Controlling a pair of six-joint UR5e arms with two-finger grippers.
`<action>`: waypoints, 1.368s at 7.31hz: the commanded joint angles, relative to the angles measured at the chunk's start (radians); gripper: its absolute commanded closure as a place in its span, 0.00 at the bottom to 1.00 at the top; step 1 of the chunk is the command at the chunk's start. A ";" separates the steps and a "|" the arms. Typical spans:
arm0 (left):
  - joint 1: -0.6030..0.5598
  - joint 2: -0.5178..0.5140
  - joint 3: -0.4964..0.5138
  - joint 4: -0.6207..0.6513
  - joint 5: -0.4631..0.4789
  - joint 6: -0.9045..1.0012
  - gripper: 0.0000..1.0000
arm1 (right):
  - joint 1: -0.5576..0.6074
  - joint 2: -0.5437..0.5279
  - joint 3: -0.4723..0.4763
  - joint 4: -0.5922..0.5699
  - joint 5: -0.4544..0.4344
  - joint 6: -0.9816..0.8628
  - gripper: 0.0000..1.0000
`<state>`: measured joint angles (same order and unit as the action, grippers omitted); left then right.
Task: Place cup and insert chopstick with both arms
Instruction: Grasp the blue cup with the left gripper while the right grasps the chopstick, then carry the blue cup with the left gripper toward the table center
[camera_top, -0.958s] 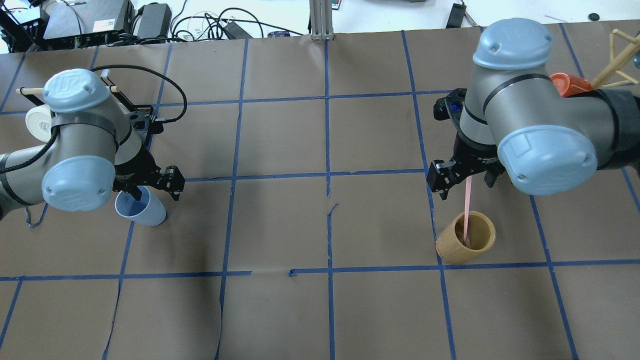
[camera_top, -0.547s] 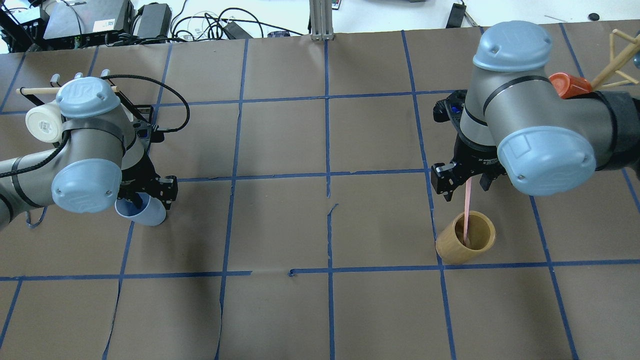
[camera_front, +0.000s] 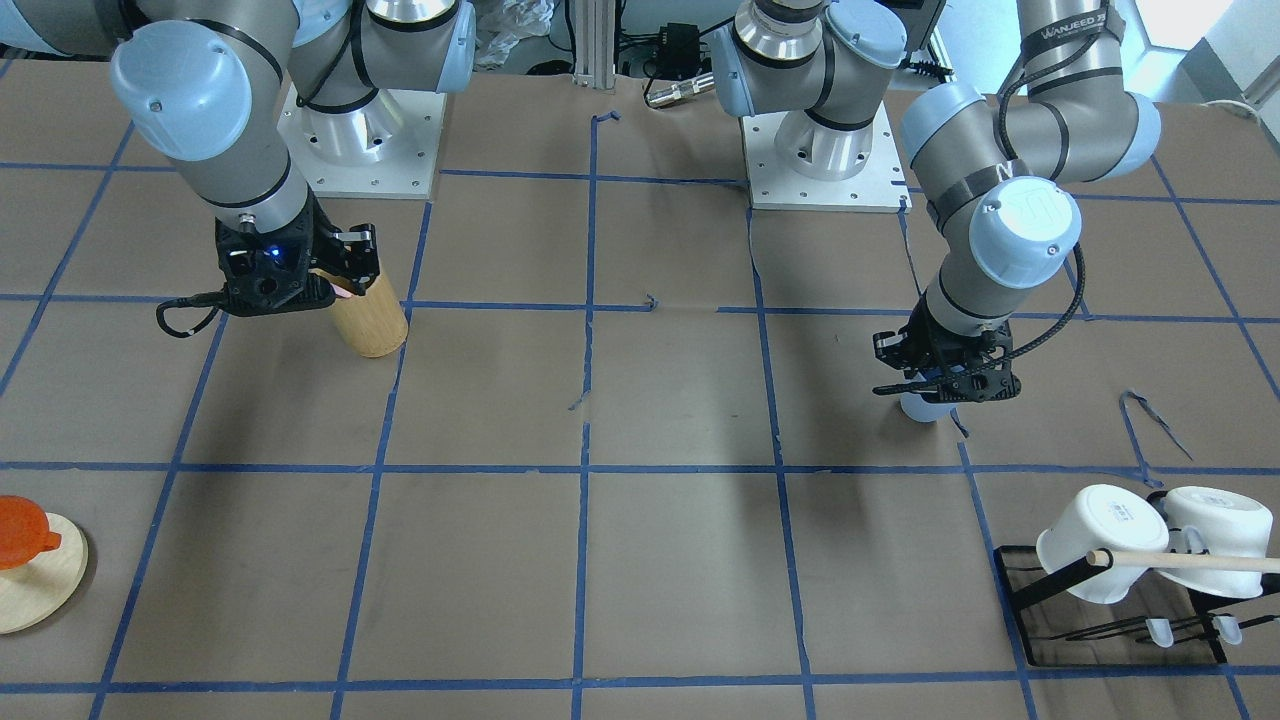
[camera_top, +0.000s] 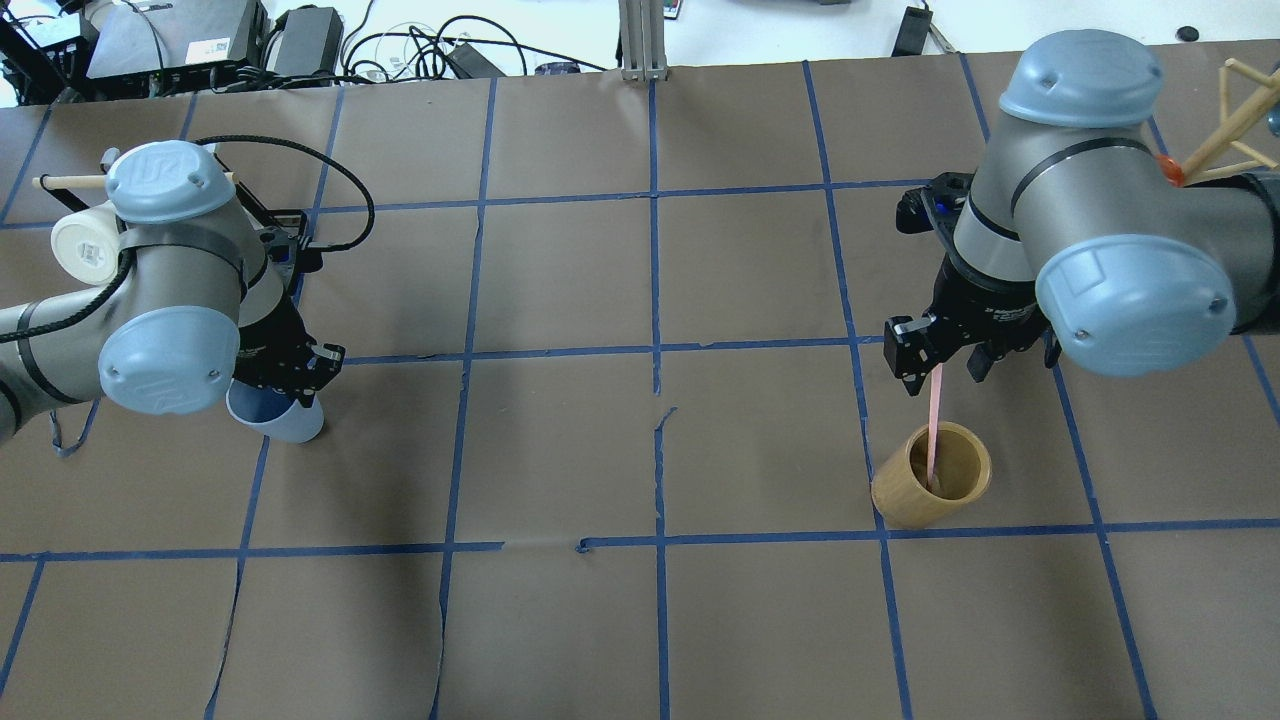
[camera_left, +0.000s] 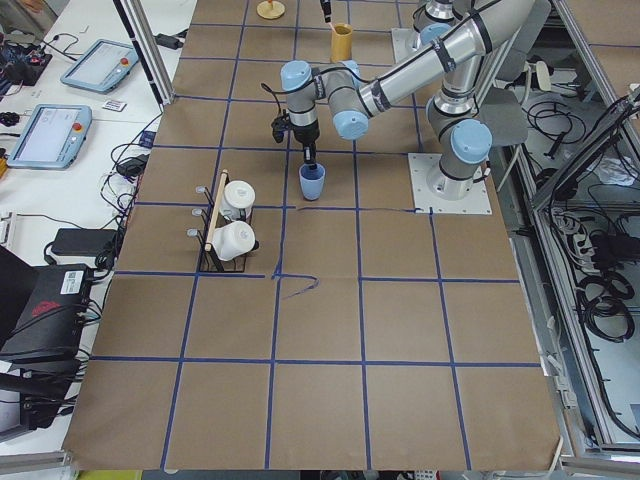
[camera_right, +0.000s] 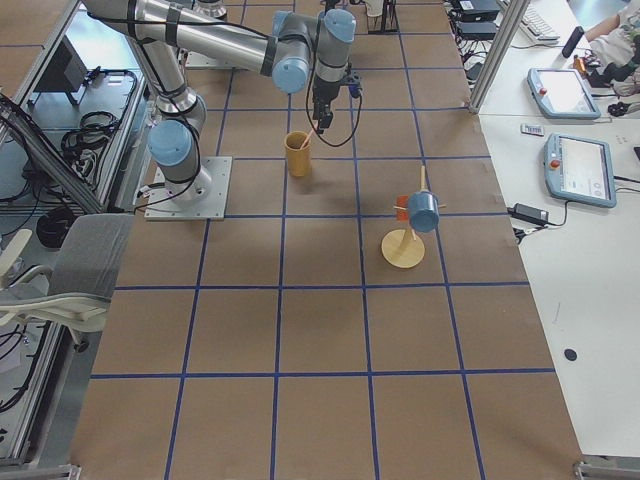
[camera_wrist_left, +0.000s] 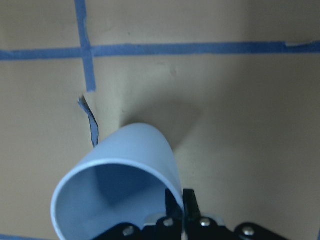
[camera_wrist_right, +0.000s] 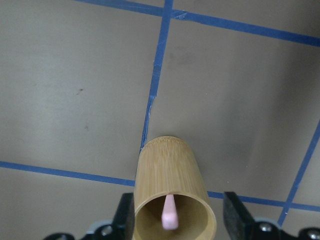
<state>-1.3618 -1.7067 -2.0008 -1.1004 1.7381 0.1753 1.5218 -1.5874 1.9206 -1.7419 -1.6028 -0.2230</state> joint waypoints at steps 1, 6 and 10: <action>-0.048 -0.017 0.112 -0.074 -0.055 -0.214 1.00 | 0.000 0.001 0.000 0.001 0.018 0.001 0.34; -0.322 -0.192 0.422 -0.150 -0.158 -0.580 1.00 | 0.000 0.011 -0.003 -0.008 0.017 0.002 0.70; -0.555 -0.327 0.506 -0.110 -0.225 -0.917 1.00 | -0.002 -0.002 -0.026 0.002 0.020 0.005 0.83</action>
<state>-1.8715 -1.9933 -1.5216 -1.2221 1.5529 -0.6583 1.5208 -1.5865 1.9041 -1.7434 -1.5826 -0.2191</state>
